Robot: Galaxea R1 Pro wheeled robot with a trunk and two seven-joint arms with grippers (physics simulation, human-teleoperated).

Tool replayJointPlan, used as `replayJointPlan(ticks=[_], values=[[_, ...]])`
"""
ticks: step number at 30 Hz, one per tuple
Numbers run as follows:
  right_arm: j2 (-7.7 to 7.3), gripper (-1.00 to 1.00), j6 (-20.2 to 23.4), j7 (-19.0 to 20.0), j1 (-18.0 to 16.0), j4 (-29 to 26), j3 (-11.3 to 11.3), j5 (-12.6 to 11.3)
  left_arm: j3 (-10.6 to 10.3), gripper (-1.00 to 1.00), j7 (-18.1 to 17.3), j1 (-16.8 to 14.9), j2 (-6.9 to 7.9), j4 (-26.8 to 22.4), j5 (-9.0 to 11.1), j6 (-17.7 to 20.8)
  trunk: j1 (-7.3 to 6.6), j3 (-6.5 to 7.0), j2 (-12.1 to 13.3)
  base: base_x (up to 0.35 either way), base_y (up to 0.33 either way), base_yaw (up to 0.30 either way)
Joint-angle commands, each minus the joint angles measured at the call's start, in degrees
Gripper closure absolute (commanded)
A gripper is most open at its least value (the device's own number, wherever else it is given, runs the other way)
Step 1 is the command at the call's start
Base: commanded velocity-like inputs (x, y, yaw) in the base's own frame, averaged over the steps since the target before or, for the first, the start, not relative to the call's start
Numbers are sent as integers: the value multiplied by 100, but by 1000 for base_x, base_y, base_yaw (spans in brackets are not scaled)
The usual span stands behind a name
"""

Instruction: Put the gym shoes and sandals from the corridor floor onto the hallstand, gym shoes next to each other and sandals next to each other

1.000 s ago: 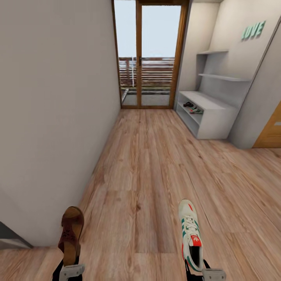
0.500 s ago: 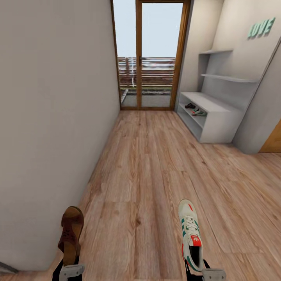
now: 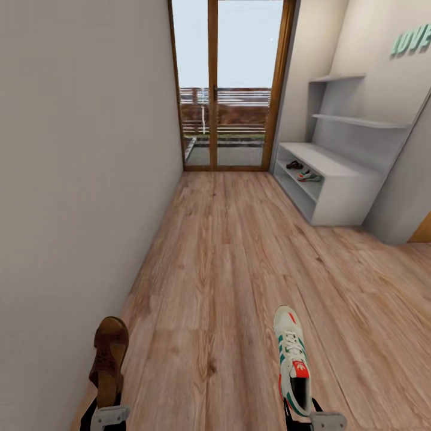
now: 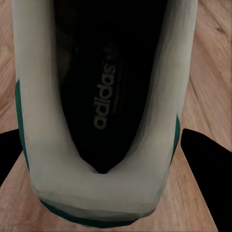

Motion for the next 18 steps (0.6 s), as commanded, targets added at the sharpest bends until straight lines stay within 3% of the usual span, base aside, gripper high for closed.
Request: replayJointPlan(ticks=[1, 18], values=[[6, 100, -15, -27, -6, 2, -25, 61, 17, 100, 3, -3, -3, 2, -40, -14, 2, -5, -2, 339, 0, 0], [6, 100, -15, -27, -3, 2, -25, 61, 17, 100, 5, -3, 0, 2, -40, -14, 2, -5, -2, 339, 0, 0]])
